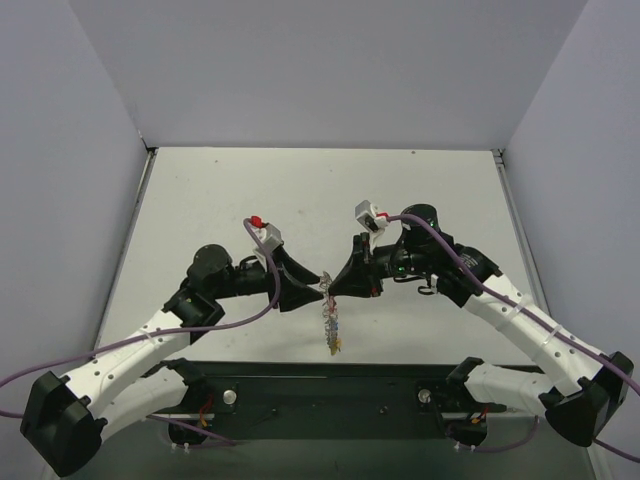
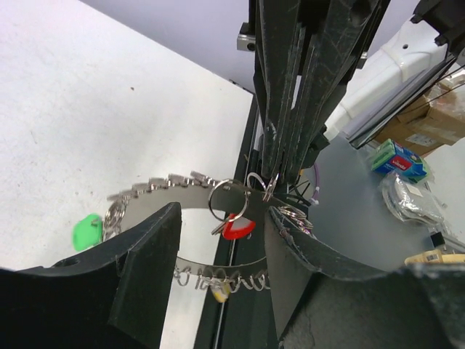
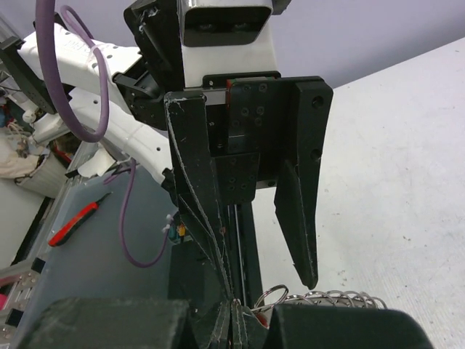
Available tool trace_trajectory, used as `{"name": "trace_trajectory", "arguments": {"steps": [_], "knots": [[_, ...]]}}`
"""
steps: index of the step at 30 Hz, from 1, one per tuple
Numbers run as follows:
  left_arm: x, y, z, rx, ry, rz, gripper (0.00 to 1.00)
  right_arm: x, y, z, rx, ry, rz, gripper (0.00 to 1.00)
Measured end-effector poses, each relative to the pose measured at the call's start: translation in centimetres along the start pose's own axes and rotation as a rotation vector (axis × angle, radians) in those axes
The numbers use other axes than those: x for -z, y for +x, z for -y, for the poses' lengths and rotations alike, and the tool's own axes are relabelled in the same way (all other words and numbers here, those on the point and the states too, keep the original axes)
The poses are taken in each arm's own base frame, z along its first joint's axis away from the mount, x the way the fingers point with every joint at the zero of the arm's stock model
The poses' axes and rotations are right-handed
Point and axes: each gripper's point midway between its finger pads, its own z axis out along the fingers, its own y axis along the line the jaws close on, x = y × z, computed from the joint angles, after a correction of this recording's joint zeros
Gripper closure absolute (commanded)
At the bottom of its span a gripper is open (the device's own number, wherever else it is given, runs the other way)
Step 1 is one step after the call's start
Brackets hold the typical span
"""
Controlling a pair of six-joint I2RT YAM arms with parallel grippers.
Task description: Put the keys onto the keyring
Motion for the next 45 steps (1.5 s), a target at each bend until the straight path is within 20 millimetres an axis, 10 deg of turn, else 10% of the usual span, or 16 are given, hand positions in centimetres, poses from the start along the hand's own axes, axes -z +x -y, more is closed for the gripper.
{"name": "trace_trajectory", "arguments": {"steps": [15,36,45], "knots": [[0.3,-3.1,2.3,-0.078,0.068,0.092,0.48,0.0,0.0,-0.3,-0.016,-0.013,0.0,1.0],[-0.6,-2.3,3.5,-0.066,0.16,0.051,0.54,0.2,-1.1,-1.1,-0.02,-0.035,0.038,1.0],[-0.9,-2.4,3.9,-0.069,0.18,0.043,0.75,0.3,-1.8,-1.3,-0.014,-0.039,0.061,1.0]]}}
